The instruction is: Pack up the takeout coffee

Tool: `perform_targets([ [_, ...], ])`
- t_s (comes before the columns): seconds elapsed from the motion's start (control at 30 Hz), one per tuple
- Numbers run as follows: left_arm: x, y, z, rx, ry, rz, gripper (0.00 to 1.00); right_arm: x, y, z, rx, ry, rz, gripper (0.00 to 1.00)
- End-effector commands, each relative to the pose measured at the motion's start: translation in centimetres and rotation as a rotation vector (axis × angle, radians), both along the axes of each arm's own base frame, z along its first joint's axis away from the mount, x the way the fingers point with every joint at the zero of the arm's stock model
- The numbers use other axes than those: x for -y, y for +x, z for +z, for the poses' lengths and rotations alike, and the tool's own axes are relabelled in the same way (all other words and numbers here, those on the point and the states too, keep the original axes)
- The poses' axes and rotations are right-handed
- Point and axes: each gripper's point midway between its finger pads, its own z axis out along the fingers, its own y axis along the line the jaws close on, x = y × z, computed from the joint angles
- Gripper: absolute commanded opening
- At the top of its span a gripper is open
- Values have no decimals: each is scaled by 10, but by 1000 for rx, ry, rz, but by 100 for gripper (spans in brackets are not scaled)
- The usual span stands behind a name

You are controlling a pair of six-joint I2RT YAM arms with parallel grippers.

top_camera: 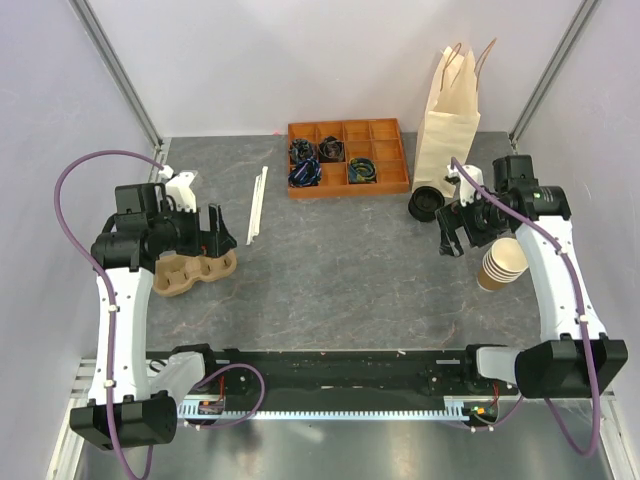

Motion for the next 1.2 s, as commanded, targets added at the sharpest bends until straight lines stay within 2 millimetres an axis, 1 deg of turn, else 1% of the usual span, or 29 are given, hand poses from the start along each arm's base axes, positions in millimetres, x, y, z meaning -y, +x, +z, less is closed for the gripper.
perform_targets([
  [0.0, -8, 3, 8, 25, 31, 38, 100, -2, 8, 25, 36, -6, 84, 98],
  [0.07, -9, 4, 10, 20, 33, 53, 100, 1, 10, 31, 47, -20, 98, 98],
  [0.1, -9, 4, 14, 30, 32, 53, 100, 5, 12, 32, 44, -27, 91, 98],
  [0.17, -10, 5, 15, 22, 32, 68, 100, 12, 13, 36, 50, -49, 102, 98],
  [0.2, -12, 7, 17, 22, 29, 87, 100, 20, 14, 34, 37, -54, 89, 98],
  [0.23, -13, 8, 17, 18, 32, 99, 100, 25, 10, 33, 14, -56, 91, 98],
  [0.27, -14, 9, 17, 13, 28, 107, 100, 31, 11, 37, 18, -64, 88, 98],
  [0.3, -13, 10, 18, 10, 19, 118, 100, 44, 11, 35, 9, -74, 87, 98],
  [0.33, -11, 10, 19, 8, 6, 111, 100, 51, 5, 34, -21, -75, 84, 98],
  [0.37, -9, 10, 19, 4, -6, 104, 100, 59, 5, 38, -17, -84, 77, 98],
  [0.4, -6, 10, 18, 0, -19, 93, 100, 74, 6, 34, -30, -101, 47, 98],
  [0.47, 2, 7, 19, 5, -52, 59, 100, 99, 1, 31, -47, -177, 14, 98],
  [0.53, 11, 4, 23, 27, -80, 0, 100, 116, -6, 27, -67, -243, 18, 98],
  [0.67, 23, 1, 31, 57, -125, -69, 100, 144, -16, 21, -100, -271, -45, 98],
  [0.83, 28, 1, 28, 36, -157, -89, 100, 160, -16, 17, -135, -218, -169, 98],
  [0.87, 29, 1, 28, 32, -164, -91, 100, 165, -16, 11, -161, -189, -220, 98],
  [0.9, 31, 0, 29, 32, -174, -100, 100, 166, -15, 9, -170, -161, -243, 93],
  [0.97, 33, 1, 33, 34, -187, -109, 100, 167, -15, 5, -193, -124, -296, 89],
  [1.0, 35, 1, 34, 33, -197, -119, 100, 166, -15, 5, -193, -112, -309, 85],
  [1.17, 38, 6, 42, 37, -221, -131, 100, 161, -23, -1, -221, -93, -339, 77],
])
